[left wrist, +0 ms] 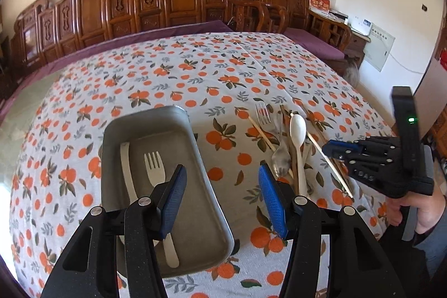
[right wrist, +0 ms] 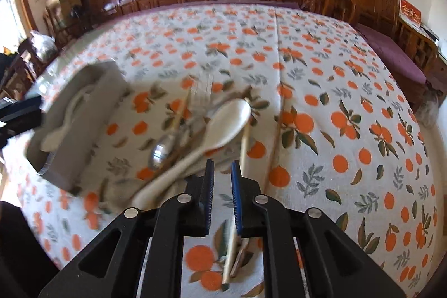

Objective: Organize utensils
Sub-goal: 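Grasp a wooden chopstick from the pile with the right tool, then grasp the silver metal knife with the left tool while the right tool holds the chopstick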

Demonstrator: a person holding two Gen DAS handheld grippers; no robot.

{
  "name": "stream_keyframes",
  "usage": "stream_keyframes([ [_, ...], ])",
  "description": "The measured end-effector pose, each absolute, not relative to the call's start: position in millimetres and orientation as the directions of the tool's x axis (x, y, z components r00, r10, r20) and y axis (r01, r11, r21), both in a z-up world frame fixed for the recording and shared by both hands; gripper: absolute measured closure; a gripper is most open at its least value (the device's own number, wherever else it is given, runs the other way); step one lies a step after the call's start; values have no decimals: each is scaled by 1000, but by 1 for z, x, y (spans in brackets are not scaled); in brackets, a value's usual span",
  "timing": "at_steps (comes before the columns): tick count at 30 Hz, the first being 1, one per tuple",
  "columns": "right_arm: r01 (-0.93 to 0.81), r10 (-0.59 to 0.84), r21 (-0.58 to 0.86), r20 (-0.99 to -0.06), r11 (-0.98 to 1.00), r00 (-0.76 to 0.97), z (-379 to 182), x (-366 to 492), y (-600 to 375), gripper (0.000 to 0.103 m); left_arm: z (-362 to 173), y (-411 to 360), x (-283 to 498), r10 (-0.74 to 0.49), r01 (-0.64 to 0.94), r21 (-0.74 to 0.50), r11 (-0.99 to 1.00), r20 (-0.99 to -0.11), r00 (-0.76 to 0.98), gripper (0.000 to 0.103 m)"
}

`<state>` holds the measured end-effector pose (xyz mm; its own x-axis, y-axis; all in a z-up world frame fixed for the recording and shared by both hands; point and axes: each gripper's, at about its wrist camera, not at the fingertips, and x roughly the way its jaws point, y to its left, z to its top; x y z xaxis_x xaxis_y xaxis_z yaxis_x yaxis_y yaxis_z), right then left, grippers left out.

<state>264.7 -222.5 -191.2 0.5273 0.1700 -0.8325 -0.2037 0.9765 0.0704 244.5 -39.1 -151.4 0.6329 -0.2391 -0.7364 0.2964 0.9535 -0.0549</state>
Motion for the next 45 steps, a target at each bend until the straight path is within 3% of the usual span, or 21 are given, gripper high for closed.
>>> stream_keyframes([
  [9, -206, 122, 17, -852, 978, 509, -209, 265, -221, 89, -164, -51, 246, -238, 306, -54, 951, -758, 606, 52],
  [12, -201, 111, 4, -844, 980, 524, -209, 263, -222, 96, -169, -59, 246, -238, 318, -48, 947, -769, 593, 52],
  [27, -109, 180, 143, -774, 984, 607, -190, 265, -265, 97, -172, -102, 253, -252, 380, -26, 925, -789, 560, 53],
  [34, -108, 207, 178, -768, 978, 606, -191, 270, -272, 97, -187, -128, 275, -240, 402, -23, 915, -832, 500, 69],
  [45, -105, 274, 265, -757, 959, 594, -195, 278, -277, 97, -214, -156, 334, -223, 417, -42, 908, -891, 396, 80],
])
